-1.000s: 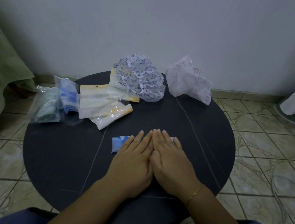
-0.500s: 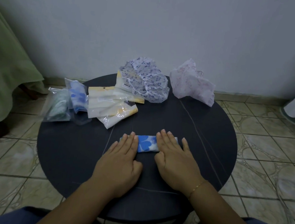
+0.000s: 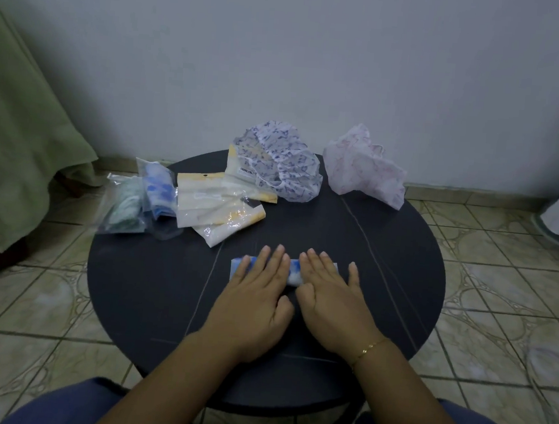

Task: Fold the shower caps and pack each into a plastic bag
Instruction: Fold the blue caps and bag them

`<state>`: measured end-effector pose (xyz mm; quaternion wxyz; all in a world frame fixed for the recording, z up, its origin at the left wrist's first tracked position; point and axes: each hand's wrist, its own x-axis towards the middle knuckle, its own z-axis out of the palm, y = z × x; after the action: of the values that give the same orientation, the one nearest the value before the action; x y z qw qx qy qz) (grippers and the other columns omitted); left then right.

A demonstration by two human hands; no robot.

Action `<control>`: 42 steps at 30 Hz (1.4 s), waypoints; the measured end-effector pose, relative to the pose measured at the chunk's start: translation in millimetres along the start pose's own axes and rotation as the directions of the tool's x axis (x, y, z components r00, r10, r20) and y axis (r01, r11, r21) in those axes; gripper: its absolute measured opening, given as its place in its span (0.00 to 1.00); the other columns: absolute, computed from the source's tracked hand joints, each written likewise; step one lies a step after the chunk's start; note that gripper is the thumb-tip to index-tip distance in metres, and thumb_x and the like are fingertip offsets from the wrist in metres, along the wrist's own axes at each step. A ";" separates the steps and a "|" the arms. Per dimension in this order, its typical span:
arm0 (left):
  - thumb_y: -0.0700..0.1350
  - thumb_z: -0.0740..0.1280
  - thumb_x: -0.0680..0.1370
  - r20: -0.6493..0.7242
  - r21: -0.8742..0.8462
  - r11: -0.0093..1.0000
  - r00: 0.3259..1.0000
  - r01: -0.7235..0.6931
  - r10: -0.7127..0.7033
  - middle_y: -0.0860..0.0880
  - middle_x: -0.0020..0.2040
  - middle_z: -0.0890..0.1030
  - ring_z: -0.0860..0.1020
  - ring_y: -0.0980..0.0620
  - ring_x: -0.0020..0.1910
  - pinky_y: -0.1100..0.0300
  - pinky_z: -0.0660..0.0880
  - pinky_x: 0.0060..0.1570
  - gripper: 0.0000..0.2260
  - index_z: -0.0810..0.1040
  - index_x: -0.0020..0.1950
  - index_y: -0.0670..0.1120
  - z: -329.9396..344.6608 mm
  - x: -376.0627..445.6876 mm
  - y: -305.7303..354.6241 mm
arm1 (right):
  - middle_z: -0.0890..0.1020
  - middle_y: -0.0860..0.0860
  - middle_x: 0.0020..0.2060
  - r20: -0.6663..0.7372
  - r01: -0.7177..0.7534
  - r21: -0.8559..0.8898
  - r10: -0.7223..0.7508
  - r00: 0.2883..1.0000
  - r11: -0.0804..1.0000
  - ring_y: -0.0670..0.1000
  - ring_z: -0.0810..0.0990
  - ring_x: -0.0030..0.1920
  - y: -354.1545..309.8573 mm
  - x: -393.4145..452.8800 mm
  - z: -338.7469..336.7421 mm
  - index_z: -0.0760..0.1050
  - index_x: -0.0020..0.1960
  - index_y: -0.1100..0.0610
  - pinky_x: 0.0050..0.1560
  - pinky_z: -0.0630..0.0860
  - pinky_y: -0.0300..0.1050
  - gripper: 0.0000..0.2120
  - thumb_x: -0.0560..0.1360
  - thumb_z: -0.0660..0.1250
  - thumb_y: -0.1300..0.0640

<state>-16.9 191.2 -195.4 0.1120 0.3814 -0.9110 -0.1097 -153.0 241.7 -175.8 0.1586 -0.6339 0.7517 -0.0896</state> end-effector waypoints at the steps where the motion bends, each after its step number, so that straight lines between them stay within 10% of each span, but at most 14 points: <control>1: 0.57 0.32 0.68 0.036 -0.013 1.000 0.999 0.011 -0.011 0.55 0.76 0.37 0.30 0.63 0.69 0.65 0.28 0.67 0.35 0.37 0.75 0.51 -0.1 2.6 -0.3 | 0.43 0.46 0.77 -0.020 -0.004 0.031 0.004 1.000 1.000 0.43 0.38 0.75 -2.1 0.2 -1.3 0.41 0.77 0.52 0.71 0.30 0.50 0.31 0.74 0.35 0.48; 7: 0.49 0.45 0.83 0.120 -0.082 0.996 0.993 0.019 -0.009 0.56 0.76 0.39 0.34 0.63 0.71 0.65 0.33 0.70 0.24 0.39 0.76 0.51 -4.6 2.8 -3.1 | 0.43 0.46 0.77 -0.101 0.092 0.179 -0.075 0.992 0.980 0.40 0.38 0.74 -17.3 12.0 1.6 0.42 0.77 0.54 0.74 0.34 0.43 0.37 0.68 0.31 0.45; 13: 0.49 0.46 0.83 0.127 -0.123 0.992 0.992 0.016 -0.001 0.57 0.76 0.39 0.36 0.62 0.73 0.64 0.35 0.71 0.24 0.38 0.76 0.53 -4.2 5.3 -4.5 | 0.47 0.47 0.77 0.037 0.079 0.170 -0.087 0.996 0.982 0.43 0.41 0.75 -15.0 19.5 3.4 0.44 0.77 0.55 0.75 0.36 0.44 0.23 0.82 0.40 0.56; 37: 0.54 0.42 0.78 0.025 0.040 0.927 0.927 0.374 -0.375 0.48 0.78 0.40 0.39 0.55 0.76 0.60 0.37 0.73 0.30 0.40 0.77 0.44 -16.2 -14.1 -17.5 | 0.42 0.45 0.77 0.027 -0.012 -0.022 0.013 1.000 1.000 0.43 0.38 0.75 3.2 4.7 -2.4 0.40 0.77 0.52 0.73 0.34 0.48 0.25 0.81 0.41 0.52; 42: 0.59 0.32 0.67 -0.063 -0.031 0.995 0.993 0.096 -0.098 0.56 0.73 0.31 0.30 0.60 0.72 0.66 0.27 0.67 0.34 0.32 0.72 0.52 -9.8 1.1 1.7 | 0.42 0.46 0.77 0.025 -0.011 -0.014 0.012 1.000 1.000 0.44 0.38 0.75 2.3 5.1 -2.4 0.40 0.77 0.53 0.72 0.32 0.49 0.25 0.81 0.41 0.53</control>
<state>-16.0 190.4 -185.4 0.1414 0.4268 -0.8857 -0.1153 -156.7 237.0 -174.9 0.1640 -0.6316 0.7540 -0.0757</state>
